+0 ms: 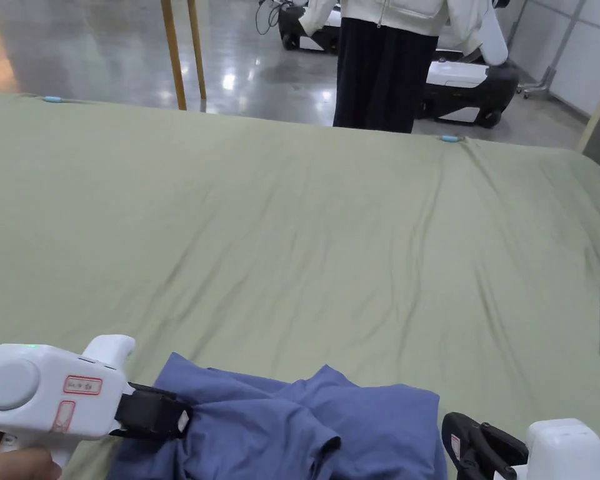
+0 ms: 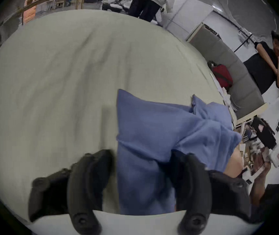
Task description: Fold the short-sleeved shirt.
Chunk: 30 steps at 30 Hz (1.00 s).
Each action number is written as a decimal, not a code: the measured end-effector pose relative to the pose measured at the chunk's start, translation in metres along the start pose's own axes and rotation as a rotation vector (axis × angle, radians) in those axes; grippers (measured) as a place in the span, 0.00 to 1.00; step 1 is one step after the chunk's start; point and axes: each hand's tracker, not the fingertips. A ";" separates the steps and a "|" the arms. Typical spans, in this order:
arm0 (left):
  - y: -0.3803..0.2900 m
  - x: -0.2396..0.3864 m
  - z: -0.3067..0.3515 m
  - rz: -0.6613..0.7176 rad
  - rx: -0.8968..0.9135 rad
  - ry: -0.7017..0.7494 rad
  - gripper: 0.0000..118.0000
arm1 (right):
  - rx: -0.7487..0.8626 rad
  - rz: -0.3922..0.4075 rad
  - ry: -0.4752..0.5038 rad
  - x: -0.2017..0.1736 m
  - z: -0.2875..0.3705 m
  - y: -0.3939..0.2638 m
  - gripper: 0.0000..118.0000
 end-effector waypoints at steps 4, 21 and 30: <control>0.005 -0.025 0.010 0.072 -0.011 -0.059 0.12 | -0.006 -0.004 -0.002 0.001 -0.001 -0.002 0.00; 0.047 -0.073 0.121 0.034 -0.015 0.290 0.09 | 0.005 0.005 0.004 -0.001 -0.008 0.003 0.00; 0.057 0.011 0.123 0.017 0.058 0.088 0.09 | 0.004 0.019 0.004 -0.004 -0.006 0.006 0.00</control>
